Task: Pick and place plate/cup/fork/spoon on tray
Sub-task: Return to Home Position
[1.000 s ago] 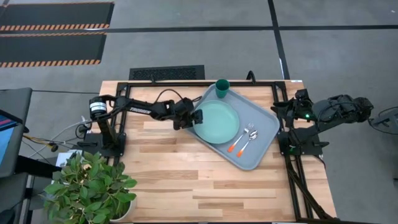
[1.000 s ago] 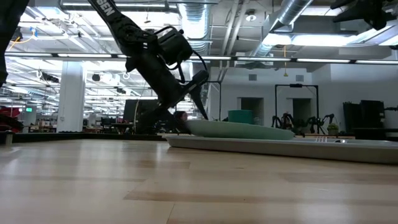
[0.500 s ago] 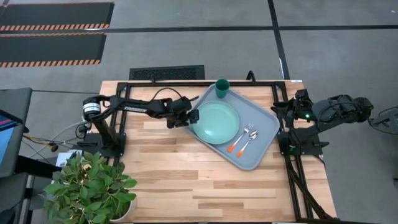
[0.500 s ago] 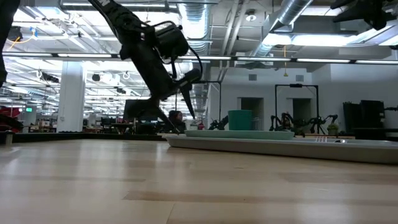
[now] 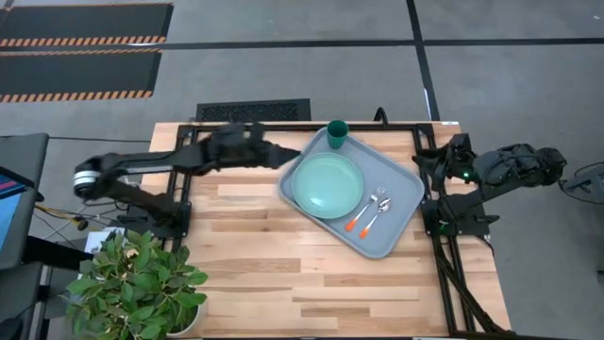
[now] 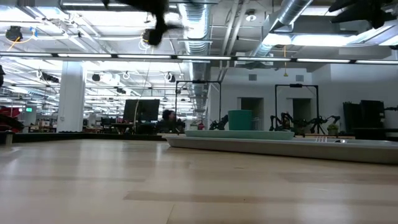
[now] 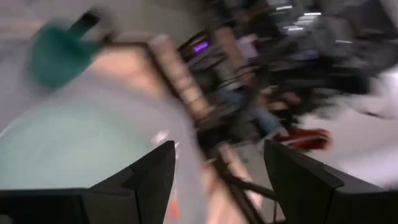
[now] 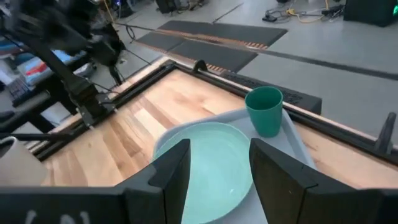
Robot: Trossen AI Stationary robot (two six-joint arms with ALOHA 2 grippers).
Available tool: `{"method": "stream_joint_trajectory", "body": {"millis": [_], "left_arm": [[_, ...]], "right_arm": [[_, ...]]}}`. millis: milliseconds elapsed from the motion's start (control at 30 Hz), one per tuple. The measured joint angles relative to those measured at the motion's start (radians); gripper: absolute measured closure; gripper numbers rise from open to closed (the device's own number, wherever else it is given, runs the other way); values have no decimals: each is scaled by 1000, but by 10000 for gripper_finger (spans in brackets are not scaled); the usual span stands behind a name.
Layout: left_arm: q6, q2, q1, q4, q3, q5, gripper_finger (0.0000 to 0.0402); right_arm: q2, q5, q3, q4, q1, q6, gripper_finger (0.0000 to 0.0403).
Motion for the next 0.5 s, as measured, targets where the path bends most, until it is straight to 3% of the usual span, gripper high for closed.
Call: {"method": "stream_joint_trajectory", "body": {"millis": [100, 200, 300, 400, 500], "left_arm": [[89, -111, -14, 16, 0, 23, 170], [128, -218, -22, 20, 0, -24, 170], [288, -330, -14, 31, 0, -36, 170], [444, -442, -5, -16, -1, -21, 170], [516, -560, -5, -58, -55, -87, 170]], "right_arm": [[-1, -4, 0, 39, 0, -44, 214], [-20, -26, 5, 138, 0, -184, 214], [-61, -62, 35, 218, 0, -309, 214], [-142, -69, 46, 248, 0, -363, 214], [-262, -63, 27, 261, 0, -369, 214]]}}
